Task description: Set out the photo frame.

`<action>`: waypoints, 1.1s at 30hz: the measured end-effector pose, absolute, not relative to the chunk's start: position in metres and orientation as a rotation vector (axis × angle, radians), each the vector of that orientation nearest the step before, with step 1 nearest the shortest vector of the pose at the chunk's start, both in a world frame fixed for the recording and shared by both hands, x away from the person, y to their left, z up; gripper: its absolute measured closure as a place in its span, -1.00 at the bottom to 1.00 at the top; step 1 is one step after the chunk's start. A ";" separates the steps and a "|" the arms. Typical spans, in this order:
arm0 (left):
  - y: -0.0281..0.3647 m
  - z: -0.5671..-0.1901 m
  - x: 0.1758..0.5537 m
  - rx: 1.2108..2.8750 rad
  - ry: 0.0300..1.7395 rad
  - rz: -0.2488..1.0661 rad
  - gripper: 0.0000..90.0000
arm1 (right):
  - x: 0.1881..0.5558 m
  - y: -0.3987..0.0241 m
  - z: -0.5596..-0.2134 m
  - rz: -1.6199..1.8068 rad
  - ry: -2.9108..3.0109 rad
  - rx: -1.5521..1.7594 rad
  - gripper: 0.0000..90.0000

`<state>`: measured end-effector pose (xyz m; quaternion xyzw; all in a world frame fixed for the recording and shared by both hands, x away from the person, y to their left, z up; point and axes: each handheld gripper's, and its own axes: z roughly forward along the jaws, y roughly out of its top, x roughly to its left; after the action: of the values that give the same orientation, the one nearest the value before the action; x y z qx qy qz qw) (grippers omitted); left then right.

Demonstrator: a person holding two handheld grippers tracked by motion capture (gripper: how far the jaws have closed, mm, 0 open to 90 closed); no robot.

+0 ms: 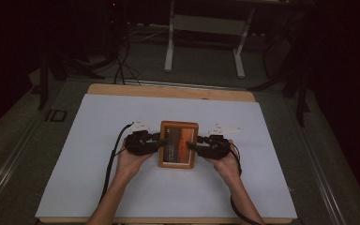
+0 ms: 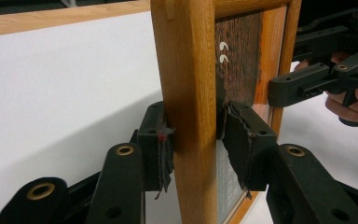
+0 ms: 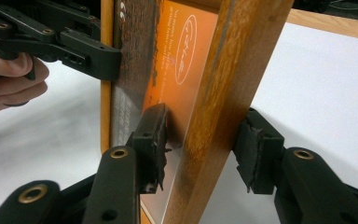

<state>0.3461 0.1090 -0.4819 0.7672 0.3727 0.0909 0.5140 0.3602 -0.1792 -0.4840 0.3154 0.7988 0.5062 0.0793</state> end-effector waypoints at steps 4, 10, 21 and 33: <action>0.107 -0.483 0.346 1.858 0.897 0.219 0.34 | 0.360 -0.179 -0.486 1.503 2.390 0.958 0.20; 0.106 -0.483 0.345 1.875 0.892 0.218 0.31 | 0.359 -0.176 -0.485 1.485 2.392 0.948 0.16; 0.109 -0.481 0.343 1.867 0.899 0.233 0.12 | 0.357 -0.171 -0.484 1.439 2.412 0.922 -0.10; 0.123 -0.475 0.334 1.855 0.918 0.270 0.07 | 0.353 -0.178 -0.479 1.424 2.398 0.940 -0.12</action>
<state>0.3340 0.1228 -0.4754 0.7681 0.3799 0.1116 0.5032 0.3533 -0.1778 -0.4788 0.3180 0.8108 0.4814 0.0991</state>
